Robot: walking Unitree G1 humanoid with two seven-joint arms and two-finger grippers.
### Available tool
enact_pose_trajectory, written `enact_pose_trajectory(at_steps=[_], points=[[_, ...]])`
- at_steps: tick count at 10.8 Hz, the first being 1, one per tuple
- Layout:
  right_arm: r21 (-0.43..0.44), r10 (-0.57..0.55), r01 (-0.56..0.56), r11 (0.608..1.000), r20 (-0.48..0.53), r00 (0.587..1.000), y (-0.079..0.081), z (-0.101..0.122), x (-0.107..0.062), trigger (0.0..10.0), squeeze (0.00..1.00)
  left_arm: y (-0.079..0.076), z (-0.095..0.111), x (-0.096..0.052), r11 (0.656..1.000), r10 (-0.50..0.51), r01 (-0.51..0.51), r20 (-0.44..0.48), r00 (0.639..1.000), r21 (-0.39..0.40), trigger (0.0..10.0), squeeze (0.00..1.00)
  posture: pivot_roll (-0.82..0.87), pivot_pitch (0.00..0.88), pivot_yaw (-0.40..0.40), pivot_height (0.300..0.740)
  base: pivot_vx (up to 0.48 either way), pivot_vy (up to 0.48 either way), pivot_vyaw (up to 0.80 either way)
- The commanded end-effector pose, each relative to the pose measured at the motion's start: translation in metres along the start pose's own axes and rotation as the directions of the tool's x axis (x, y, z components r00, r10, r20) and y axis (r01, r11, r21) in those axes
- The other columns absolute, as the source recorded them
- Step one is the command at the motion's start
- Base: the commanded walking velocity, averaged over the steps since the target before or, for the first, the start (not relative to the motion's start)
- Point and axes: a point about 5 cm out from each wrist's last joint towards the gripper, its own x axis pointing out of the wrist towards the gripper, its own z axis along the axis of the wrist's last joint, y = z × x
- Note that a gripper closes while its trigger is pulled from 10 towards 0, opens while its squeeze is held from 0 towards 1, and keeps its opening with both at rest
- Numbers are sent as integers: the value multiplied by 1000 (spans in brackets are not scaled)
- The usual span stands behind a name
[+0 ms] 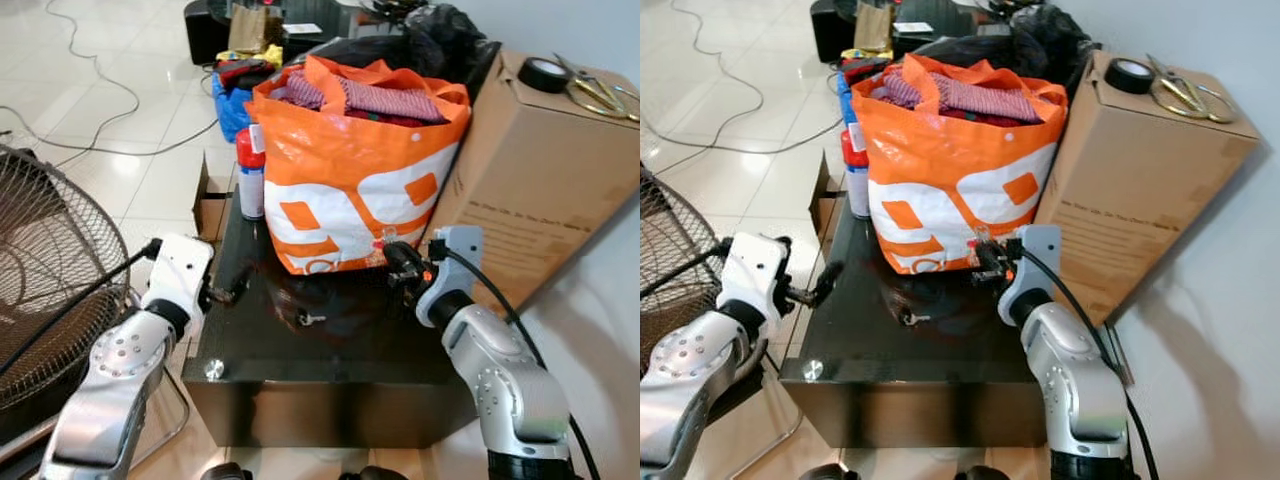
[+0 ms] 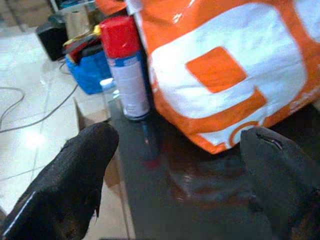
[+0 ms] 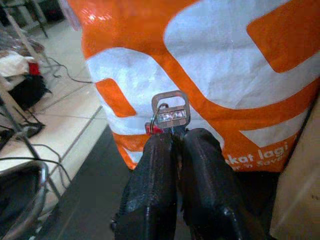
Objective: Hang keys on a hook
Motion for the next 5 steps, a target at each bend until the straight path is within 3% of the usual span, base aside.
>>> enact_pose_trajectory(at_steps=[1, 2, 5], points=[[-4, -50, 50, 999, 12, 999, -6, 0, -3, 3686, 0, 0, 0, 2, 1000, 24, -24, 13, 1000, -2, 10000, 0, 39, 0, -90, 740, 0, 0, 0], [-5, -96, 97, 995, 28, 995, -11, 0, -5, 10000, 0, -1, 2, 6, 999, 31, -31, 30, 999, 10, 10000, 0, 39, 0, -90, 740, 0, 0, 0], [12, -154, 154, 988, 77, 985, -21, 0, -5, 10000, 0, -6, 5, 15, 999, 12, -15, 58, 998, 52, 10000, 0, 37, 0, -67, 740, 0, 0, 0]])
